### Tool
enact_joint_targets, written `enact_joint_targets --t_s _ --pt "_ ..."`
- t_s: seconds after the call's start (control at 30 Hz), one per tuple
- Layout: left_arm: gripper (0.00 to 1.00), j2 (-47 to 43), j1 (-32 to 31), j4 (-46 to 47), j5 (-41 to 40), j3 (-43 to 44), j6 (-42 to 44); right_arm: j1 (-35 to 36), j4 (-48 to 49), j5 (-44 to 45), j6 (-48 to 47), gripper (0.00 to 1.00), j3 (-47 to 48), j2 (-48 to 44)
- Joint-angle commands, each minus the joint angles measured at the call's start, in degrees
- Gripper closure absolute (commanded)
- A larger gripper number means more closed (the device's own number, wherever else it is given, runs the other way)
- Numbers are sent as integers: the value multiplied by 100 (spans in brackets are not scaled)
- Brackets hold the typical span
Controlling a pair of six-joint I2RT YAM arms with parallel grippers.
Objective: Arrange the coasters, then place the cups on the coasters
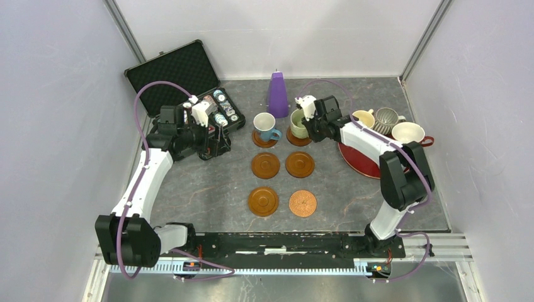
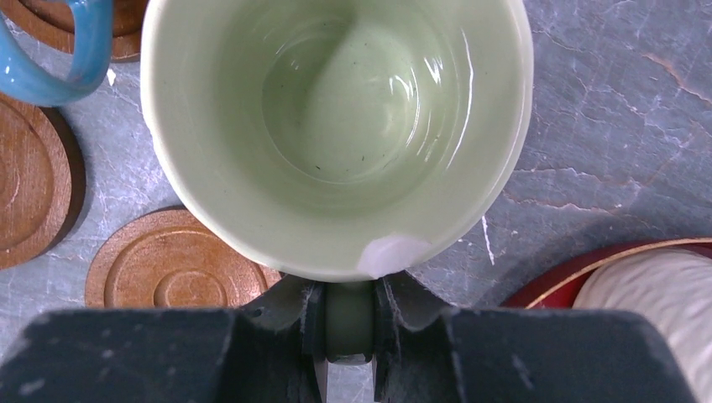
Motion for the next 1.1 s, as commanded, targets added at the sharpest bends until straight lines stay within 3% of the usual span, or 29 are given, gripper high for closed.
enact_joint_targets --t_s 0.0,0.4,1.07 --pt "0 -2 40 81 62 176 64 3 550 -133 231 100 456 65" --pt "0 66 36 116 90 190 66 0 510 -6 240 99 379 193" --pt "0 62 40 108 3 184 85 -94 523 -7 145 70 159 301"
